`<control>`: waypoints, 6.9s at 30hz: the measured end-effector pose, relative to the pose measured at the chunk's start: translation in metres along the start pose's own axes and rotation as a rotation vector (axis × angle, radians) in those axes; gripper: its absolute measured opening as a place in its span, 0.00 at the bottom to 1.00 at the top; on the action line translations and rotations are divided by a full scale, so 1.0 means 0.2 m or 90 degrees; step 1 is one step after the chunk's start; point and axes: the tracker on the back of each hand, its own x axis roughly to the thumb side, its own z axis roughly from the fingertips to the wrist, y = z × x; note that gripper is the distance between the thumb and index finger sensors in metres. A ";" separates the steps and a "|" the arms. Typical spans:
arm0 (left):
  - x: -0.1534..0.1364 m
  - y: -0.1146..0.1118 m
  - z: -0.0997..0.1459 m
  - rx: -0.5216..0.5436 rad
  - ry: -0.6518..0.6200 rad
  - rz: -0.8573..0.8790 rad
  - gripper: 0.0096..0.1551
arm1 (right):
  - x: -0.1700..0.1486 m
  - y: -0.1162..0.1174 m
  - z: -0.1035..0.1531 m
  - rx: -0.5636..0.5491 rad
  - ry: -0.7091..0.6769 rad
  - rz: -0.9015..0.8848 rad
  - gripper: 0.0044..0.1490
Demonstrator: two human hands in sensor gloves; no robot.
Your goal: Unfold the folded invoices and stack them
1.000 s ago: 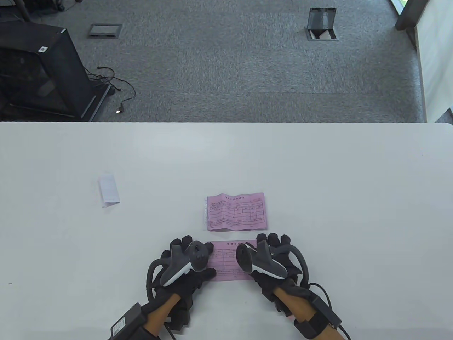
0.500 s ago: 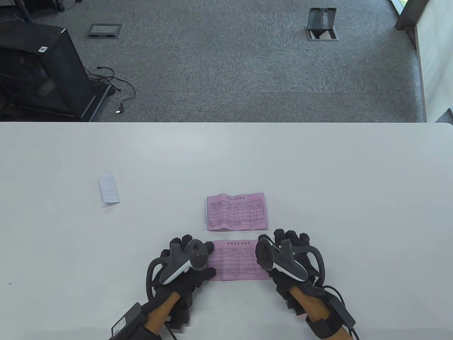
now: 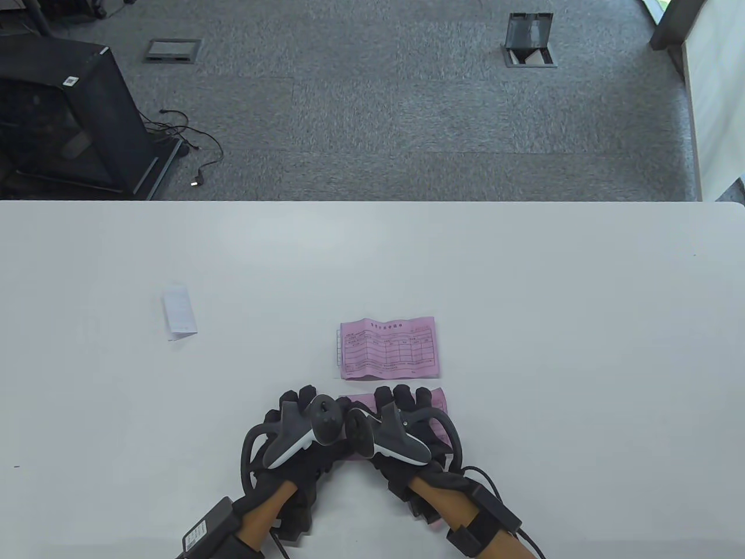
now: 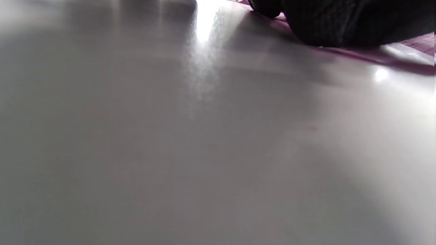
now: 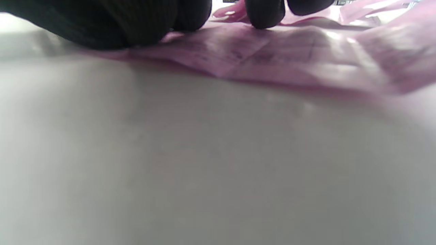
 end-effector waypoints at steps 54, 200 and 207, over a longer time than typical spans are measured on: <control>0.00 -0.01 0.00 0.004 0.004 0.019 0.45 | -0.54 0.07 0.13 -0.147 0.205 -0.458 0.25; -1.08 0.48 -0.26 0.375 0.402 0.347 0.22 | -0.88 -0.01 0.14 -0.163 0.228 -0.416 0.44; -0.74 0.48 0.05 0.435 0.194 0.493 0.21 | -0.68 -0.10 0.18 -0.190 0.115 -0.486 0.42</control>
